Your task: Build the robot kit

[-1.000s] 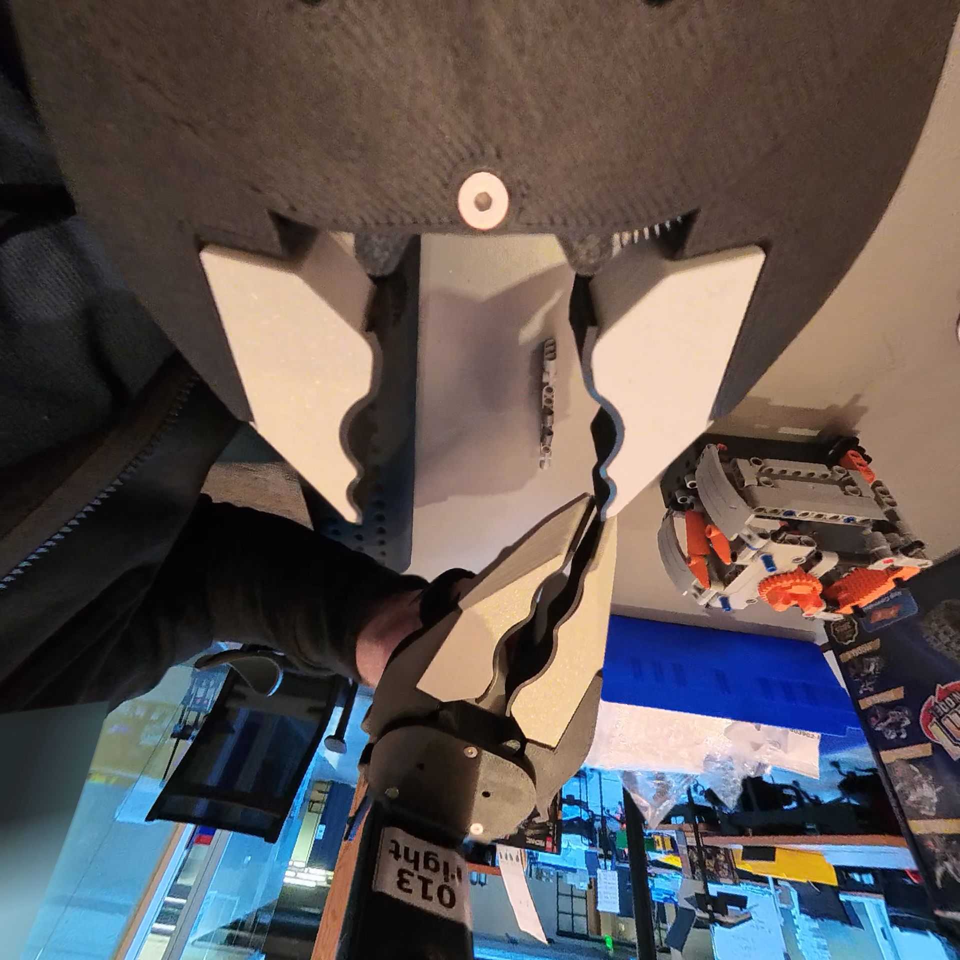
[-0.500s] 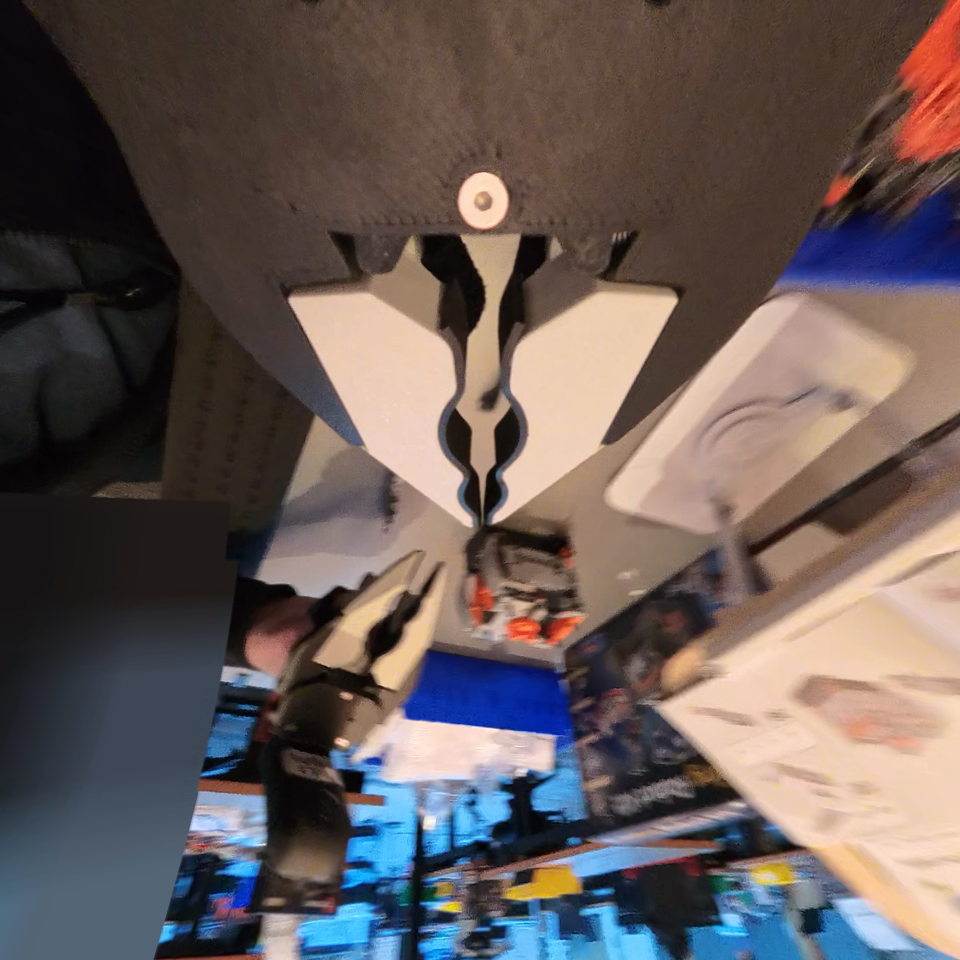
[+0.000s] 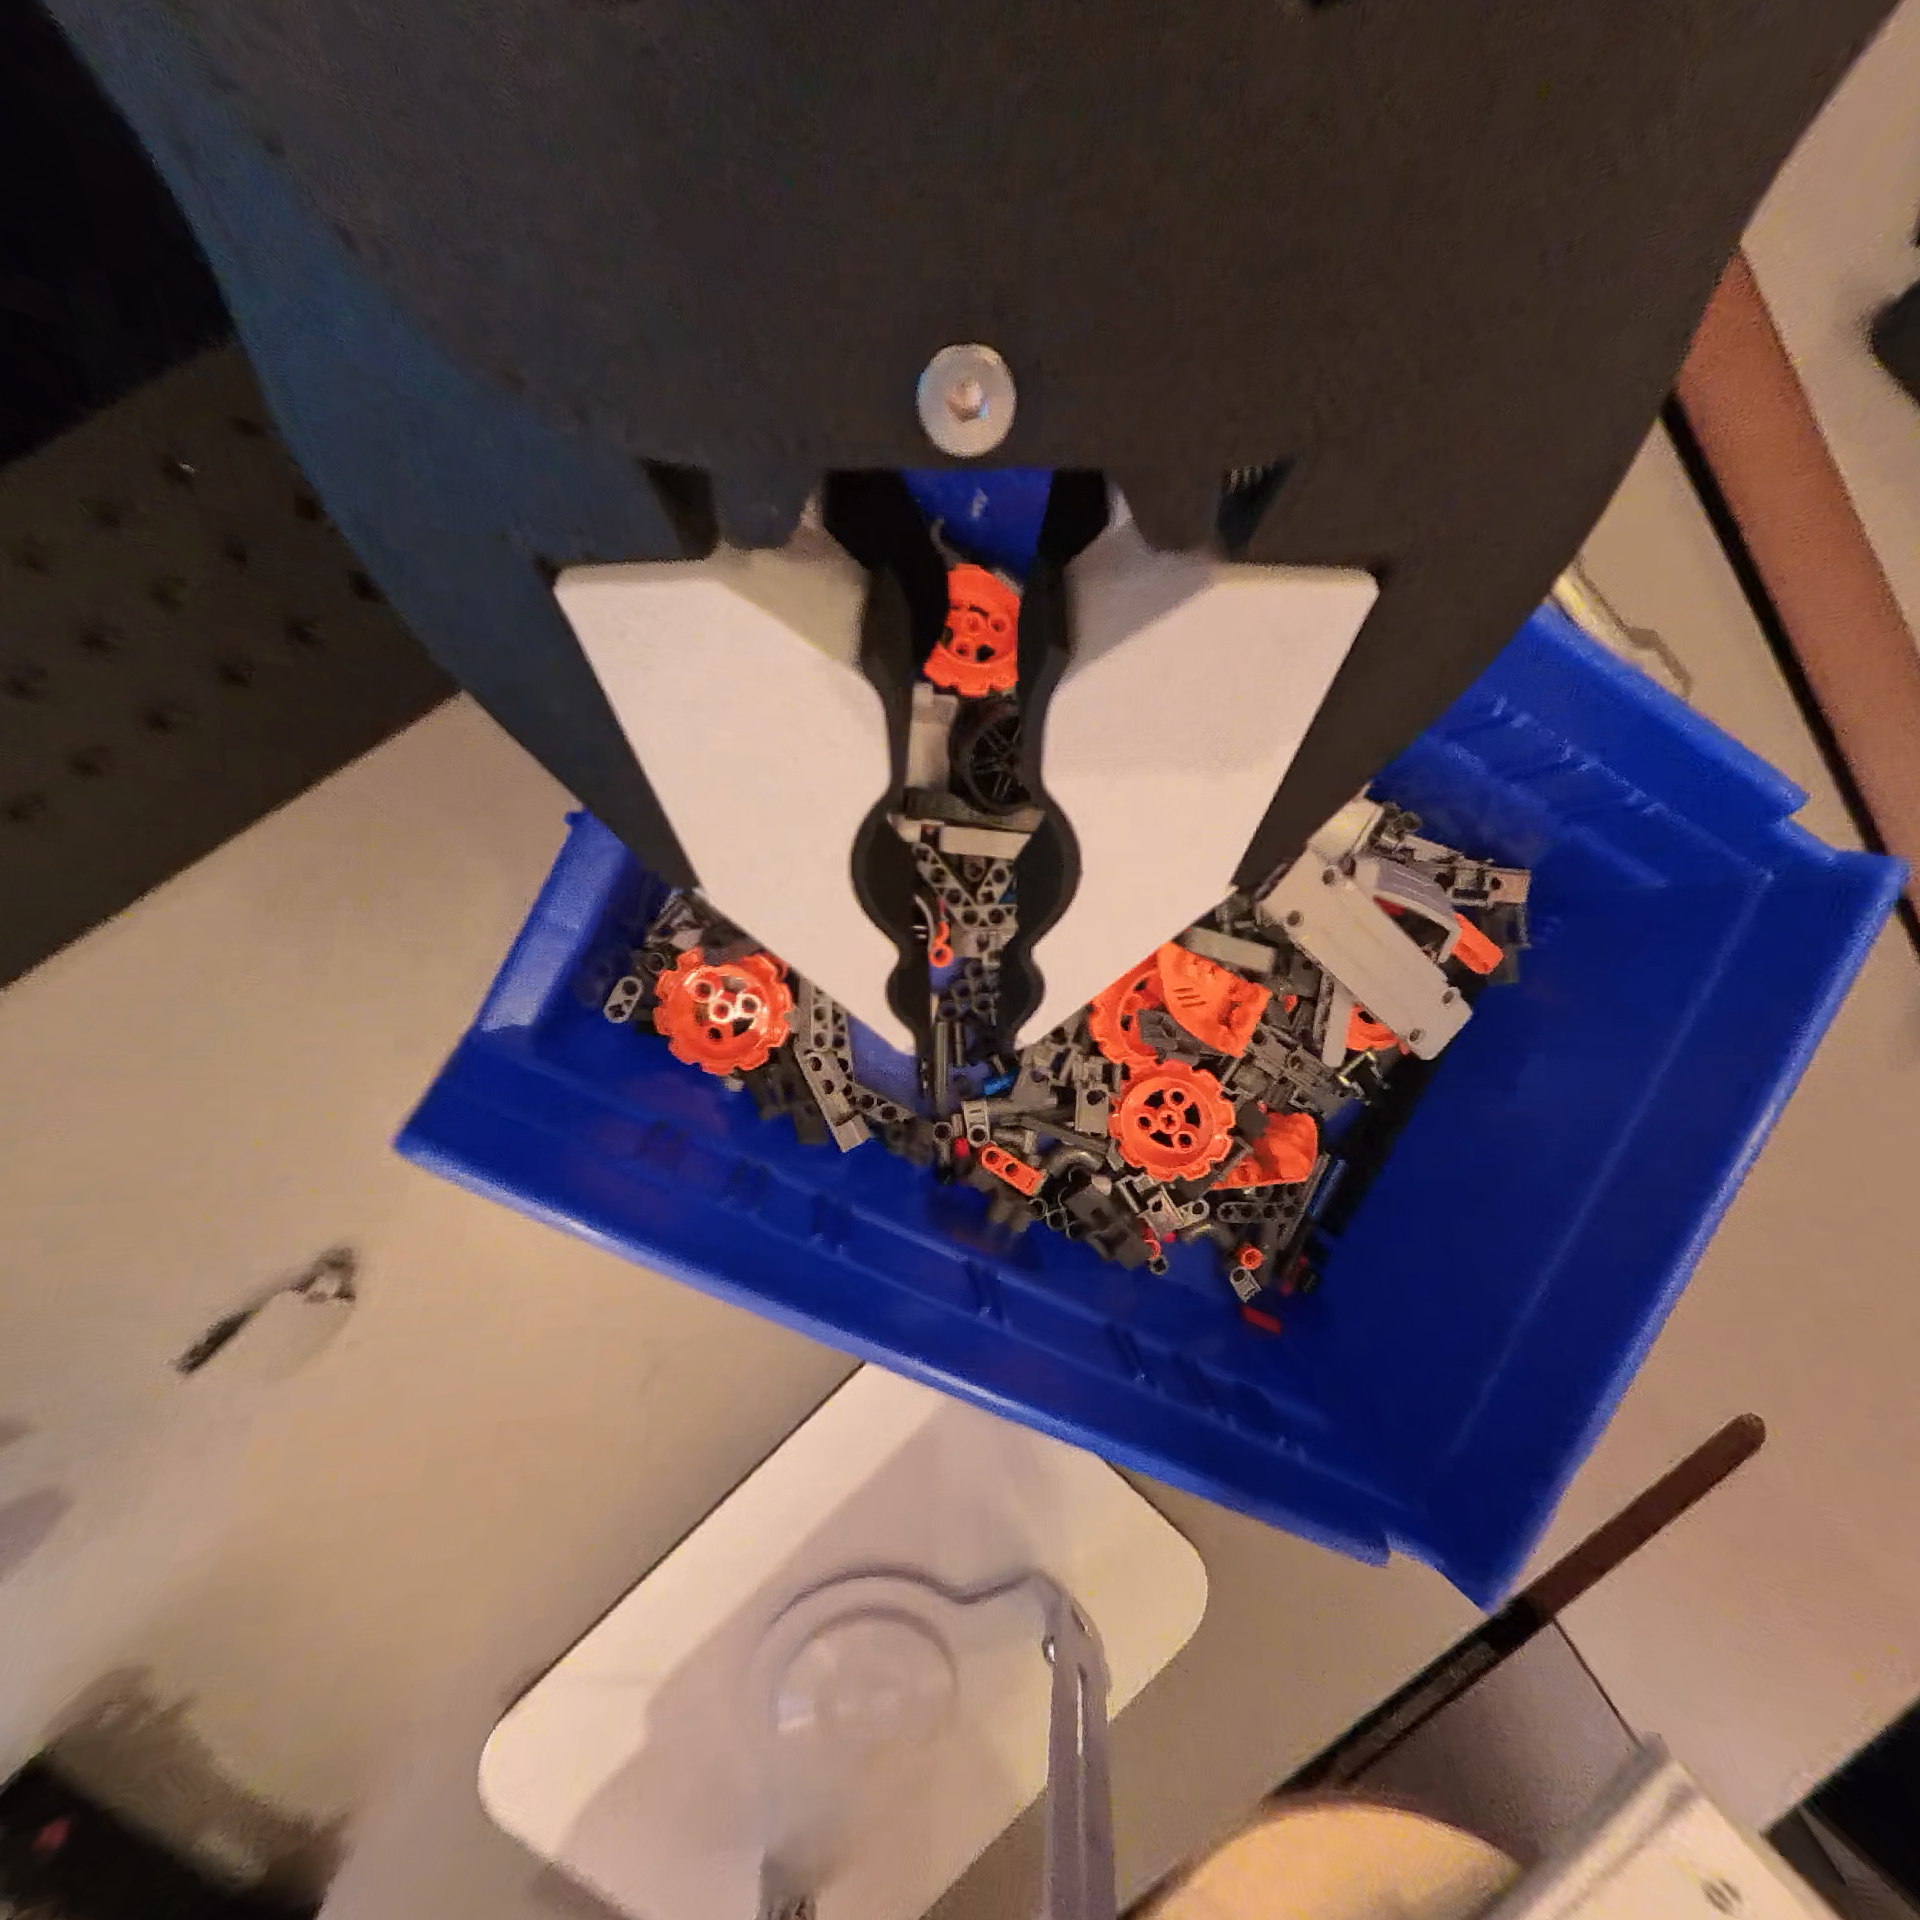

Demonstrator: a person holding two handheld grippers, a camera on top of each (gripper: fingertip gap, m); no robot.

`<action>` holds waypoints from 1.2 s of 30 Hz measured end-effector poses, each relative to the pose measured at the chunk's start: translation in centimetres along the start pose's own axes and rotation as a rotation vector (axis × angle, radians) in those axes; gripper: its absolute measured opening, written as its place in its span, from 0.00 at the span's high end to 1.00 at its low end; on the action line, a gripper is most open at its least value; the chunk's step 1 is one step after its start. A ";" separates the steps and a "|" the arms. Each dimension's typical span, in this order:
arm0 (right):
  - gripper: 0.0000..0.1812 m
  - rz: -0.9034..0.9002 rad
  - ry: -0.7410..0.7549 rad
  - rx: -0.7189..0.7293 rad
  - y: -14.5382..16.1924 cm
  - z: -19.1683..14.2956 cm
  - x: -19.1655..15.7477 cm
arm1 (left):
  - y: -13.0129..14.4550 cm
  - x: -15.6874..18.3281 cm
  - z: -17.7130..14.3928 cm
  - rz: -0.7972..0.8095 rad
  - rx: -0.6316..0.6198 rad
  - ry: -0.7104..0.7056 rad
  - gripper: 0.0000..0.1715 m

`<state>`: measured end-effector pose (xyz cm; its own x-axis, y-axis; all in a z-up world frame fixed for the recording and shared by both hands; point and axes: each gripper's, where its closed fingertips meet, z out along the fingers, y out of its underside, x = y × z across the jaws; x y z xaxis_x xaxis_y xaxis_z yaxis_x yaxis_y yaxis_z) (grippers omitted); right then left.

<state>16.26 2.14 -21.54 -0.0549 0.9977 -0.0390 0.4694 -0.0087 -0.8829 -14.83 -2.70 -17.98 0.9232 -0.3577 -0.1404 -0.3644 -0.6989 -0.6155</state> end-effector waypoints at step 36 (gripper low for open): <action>0.91 0.048 -0.007 -0.052 2.3 0.5 1.3 | 3.3 -3.5 6.3 -0.039 -0.364 0.085 0.87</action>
<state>16.79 3.36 -23.89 -0.0369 0.9957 -0.0844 0.5172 -0.0532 -0.8542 -18.48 0.14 -24.43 0.9293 -0.3661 -0.0482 -0.3630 -0.8818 -0.3009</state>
